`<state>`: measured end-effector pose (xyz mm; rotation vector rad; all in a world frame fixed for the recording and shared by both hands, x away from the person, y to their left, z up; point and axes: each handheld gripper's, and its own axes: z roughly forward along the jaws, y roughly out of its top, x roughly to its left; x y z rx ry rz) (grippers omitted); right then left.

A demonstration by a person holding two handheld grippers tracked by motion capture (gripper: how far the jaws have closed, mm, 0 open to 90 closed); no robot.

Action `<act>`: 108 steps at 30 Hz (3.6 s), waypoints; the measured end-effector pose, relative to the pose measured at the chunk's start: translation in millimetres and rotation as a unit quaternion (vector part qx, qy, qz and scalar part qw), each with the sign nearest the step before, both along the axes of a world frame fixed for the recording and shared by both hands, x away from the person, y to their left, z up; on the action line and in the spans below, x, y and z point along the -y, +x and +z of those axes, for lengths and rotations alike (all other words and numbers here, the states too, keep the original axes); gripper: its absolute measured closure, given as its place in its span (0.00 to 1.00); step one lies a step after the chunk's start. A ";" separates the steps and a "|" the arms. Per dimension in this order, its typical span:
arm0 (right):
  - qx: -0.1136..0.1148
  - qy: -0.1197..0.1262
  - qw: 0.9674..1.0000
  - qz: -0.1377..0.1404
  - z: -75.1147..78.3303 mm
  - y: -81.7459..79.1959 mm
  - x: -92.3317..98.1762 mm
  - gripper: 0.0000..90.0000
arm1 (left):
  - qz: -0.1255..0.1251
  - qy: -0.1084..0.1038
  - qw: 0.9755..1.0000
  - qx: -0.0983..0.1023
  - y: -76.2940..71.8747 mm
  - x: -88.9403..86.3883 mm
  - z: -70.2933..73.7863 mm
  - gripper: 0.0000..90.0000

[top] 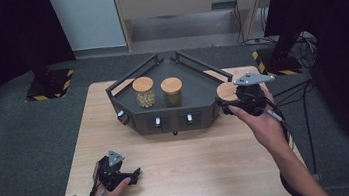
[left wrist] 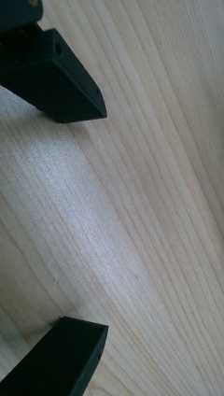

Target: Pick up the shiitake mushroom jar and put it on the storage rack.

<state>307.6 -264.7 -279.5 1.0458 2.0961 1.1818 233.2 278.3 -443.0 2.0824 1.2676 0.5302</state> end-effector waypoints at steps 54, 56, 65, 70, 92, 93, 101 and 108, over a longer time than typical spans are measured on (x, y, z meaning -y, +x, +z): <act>0.009 0.014 1.000 0.000 15.8 56.4 -37.4 0.28 | 0.000 -0.002 1.000 0.001 2.1 0.8 -0.7 0.00; 0.009 0.011 1.000 0.001 15.7 59.2 -41.0 0.28 | -0.001 -0.002 1.000 0.001 2.2 0.8 -0.6 0.00; 0.006 0.011 1.000 -0.011 13.6 71.0 -50.9 0.28 | -0.001 -0.002 1.000 0.001 2.2 0.8 -0.7 0.00; 0.008 0.007 1.000 -0.009 13.4 77.3 -53.3 0.28 | -0.001 -0.002 1.000 0.001 2.2 0.7 -0.6 0.00; 0.007 0.003 1.000 -0.027 7.0 90.7 -58.4 0.28 | 0.000 -0.002 1.000 0.001 2.0 1.0 -0.7 0.00; 0.007 0.005 1.000 -0.027 6.6 91.1 -57.7 0.28 | 0.000 -0.002 1.000 0.001 2.0 1.0 -0.7 0.00; 0.003 0.011 1.000 -0.023 -0.7 94.3 -59.5 0.28 | 0.000 -0.002 1.000 0.002 1.9 1.0 -0.8 0.00; -0.007 0.018 1.000 -0.022 -11.5 95.1 -59.7 0.28 | -0.001 -0.002 1.000 0.001 2.2 0.8 -0.6 0.00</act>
